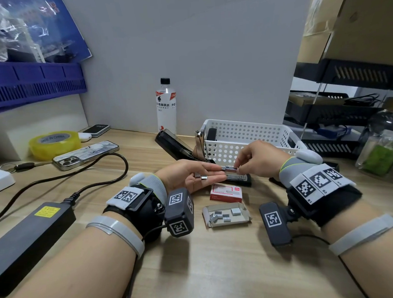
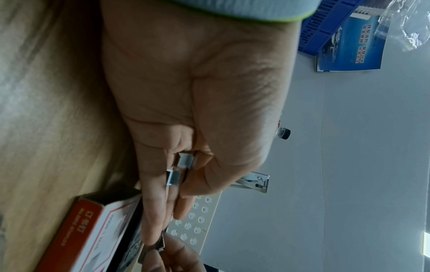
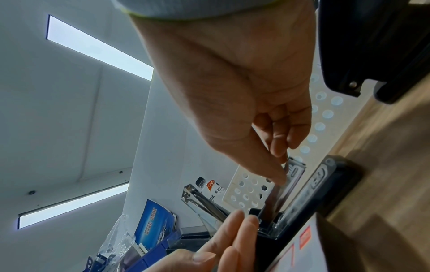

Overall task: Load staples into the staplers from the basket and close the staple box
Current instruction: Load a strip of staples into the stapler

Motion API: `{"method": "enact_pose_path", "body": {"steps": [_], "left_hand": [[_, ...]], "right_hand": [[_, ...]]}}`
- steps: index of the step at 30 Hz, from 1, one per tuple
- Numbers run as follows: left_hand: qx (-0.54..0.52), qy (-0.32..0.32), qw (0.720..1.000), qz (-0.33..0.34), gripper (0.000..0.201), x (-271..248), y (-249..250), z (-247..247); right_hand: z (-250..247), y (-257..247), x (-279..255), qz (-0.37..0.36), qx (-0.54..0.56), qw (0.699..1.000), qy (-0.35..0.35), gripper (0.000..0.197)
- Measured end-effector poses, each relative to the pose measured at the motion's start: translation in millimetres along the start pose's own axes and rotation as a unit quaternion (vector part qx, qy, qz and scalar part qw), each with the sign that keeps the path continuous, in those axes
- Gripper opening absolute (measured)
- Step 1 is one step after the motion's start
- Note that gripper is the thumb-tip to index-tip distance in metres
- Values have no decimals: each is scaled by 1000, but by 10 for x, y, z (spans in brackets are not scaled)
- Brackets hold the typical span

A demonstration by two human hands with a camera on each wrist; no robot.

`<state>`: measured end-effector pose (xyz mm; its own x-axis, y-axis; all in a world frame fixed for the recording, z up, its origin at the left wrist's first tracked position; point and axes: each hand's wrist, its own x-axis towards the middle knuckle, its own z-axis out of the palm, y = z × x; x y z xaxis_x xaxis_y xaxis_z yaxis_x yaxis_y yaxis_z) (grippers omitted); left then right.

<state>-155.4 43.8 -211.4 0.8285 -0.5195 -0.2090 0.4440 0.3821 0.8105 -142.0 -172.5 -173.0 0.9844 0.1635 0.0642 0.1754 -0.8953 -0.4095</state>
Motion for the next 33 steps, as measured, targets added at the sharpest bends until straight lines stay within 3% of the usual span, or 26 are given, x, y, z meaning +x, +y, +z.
{"method": "enact_pose_path", "body": {"steps": [8,26,33], "left_hand": [[-5,-1,1000,3,38,-25,-4,27],[4,-5,1000,1,37,-20,-2,2],[67,14,997,22,36,9,-25,-24]], "right_hand": [[5,-11,-26,-21,20,999,26,2],[21,-25,-8,-65,99,991,64,7],[81,-143,-57,-130,147,979,62,7]]}}
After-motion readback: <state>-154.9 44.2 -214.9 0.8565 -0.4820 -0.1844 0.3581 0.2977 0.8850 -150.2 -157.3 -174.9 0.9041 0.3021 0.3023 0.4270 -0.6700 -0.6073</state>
